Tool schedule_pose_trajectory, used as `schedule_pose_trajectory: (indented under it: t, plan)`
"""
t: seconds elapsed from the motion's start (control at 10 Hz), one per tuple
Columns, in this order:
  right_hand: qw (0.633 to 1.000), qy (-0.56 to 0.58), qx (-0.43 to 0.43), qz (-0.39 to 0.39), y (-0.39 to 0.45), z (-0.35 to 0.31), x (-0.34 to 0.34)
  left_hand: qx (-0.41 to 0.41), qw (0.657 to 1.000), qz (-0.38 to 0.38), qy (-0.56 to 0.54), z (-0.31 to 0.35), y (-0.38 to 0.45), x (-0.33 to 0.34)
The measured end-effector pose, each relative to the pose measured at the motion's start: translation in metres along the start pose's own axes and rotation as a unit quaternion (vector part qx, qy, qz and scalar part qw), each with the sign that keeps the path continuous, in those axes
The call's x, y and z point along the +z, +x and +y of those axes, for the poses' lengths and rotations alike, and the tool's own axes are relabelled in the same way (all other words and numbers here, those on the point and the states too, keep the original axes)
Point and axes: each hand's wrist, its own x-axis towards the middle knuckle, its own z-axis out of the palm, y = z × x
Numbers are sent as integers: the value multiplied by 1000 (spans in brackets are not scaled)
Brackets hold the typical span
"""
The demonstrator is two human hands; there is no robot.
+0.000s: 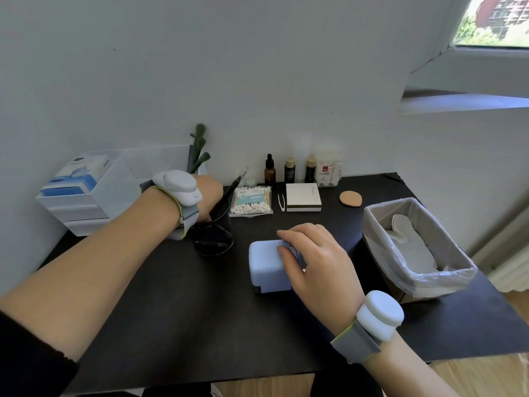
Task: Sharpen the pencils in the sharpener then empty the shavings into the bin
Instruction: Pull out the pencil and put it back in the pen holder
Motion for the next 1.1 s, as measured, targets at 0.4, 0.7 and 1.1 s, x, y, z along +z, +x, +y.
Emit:
schedule_pose_trajectory:
  t: [0.4, 0.7, 1.1]
  plan:
    - [1000, 0, 0, 1, 0, -1, -1, 18, 995, 16, -94, -10, -4, 3]
    - [1000, 1, 1, 0, -1, -1, -1, 117, 981, -30, -153, -17, -9, -6]
    - [1000, -4, -2, -11, -1, -1, -3, 106, 969, -126, -185, -9, -10, -6]
